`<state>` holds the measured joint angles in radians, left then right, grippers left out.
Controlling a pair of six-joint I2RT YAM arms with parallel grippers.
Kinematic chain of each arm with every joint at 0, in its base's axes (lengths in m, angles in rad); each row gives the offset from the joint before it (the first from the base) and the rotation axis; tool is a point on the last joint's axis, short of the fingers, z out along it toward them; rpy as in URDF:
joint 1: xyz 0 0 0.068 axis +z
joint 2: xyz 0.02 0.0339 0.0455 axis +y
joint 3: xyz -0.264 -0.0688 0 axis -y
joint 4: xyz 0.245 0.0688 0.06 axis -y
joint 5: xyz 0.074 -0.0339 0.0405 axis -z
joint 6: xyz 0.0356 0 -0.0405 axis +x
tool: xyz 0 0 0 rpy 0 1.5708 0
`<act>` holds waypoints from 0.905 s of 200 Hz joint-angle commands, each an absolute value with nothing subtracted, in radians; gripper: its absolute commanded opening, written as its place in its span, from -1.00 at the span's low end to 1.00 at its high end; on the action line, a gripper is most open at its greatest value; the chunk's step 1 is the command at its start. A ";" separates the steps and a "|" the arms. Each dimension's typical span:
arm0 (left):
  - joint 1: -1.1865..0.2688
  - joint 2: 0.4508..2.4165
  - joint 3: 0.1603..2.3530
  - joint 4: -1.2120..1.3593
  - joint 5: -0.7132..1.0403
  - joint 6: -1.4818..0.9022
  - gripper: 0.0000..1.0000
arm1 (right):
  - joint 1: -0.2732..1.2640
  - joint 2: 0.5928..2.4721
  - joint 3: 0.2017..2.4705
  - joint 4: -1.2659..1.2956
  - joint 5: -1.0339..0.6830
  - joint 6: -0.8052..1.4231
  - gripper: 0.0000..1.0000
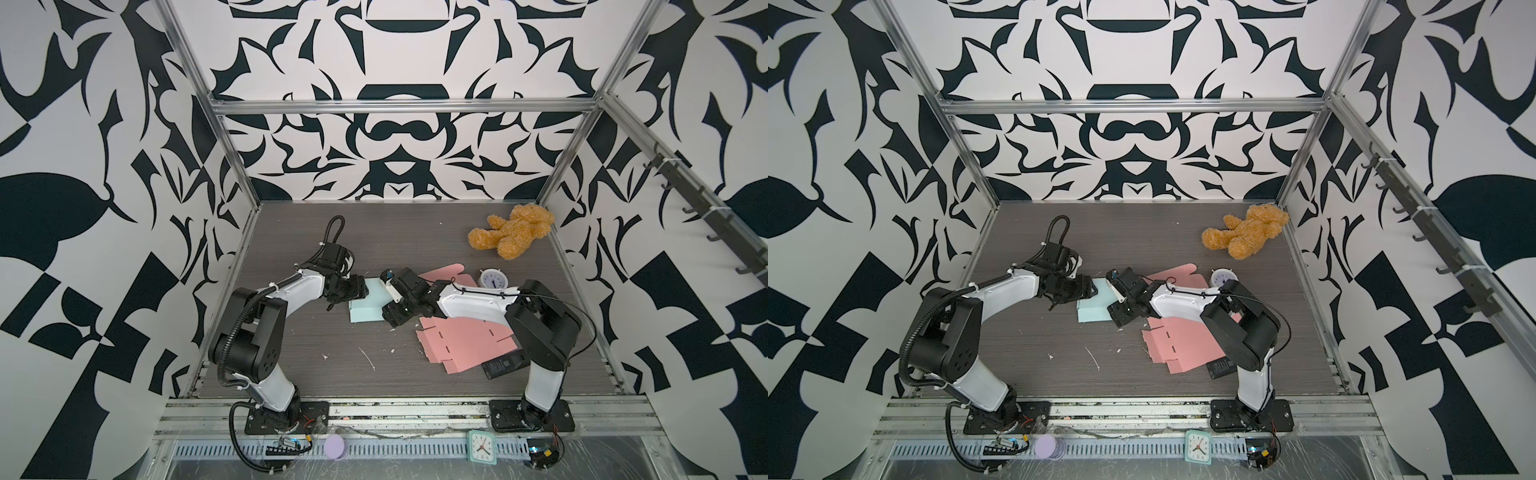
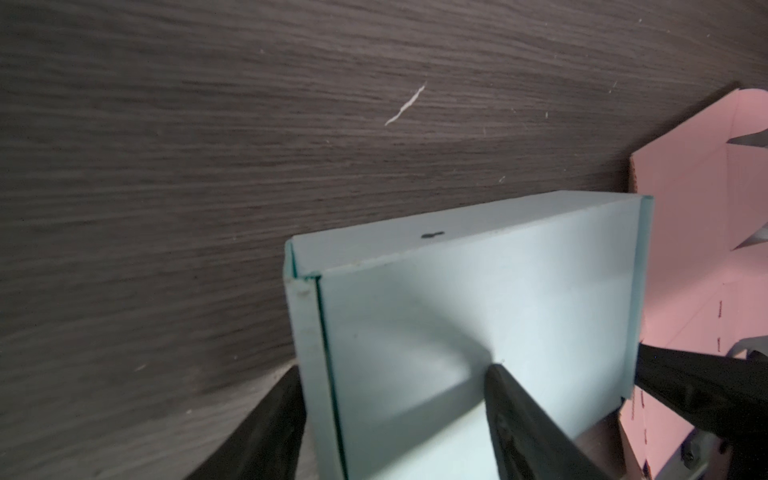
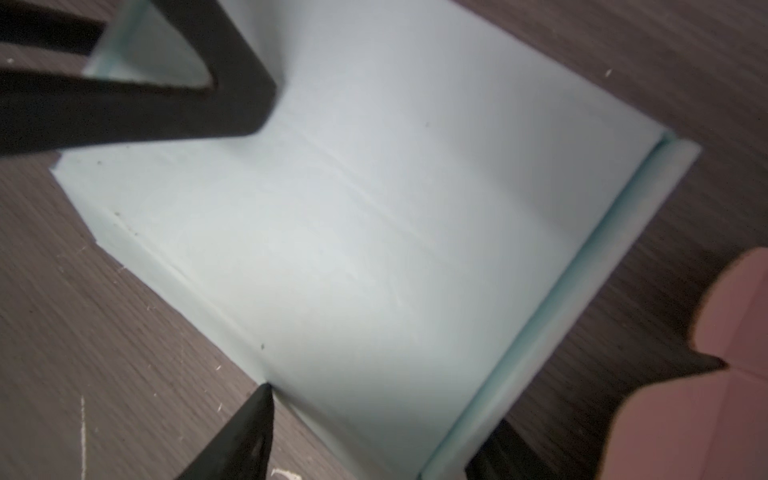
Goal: Fold the paper box
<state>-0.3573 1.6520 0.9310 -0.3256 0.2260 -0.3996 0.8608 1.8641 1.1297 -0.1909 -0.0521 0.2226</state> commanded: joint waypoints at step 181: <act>-0.300 1.542 0.979 -0.509 0.245 -0.331 0.58 | 0.782 1.828 1.189 -0.262 0.048 0.155 0.31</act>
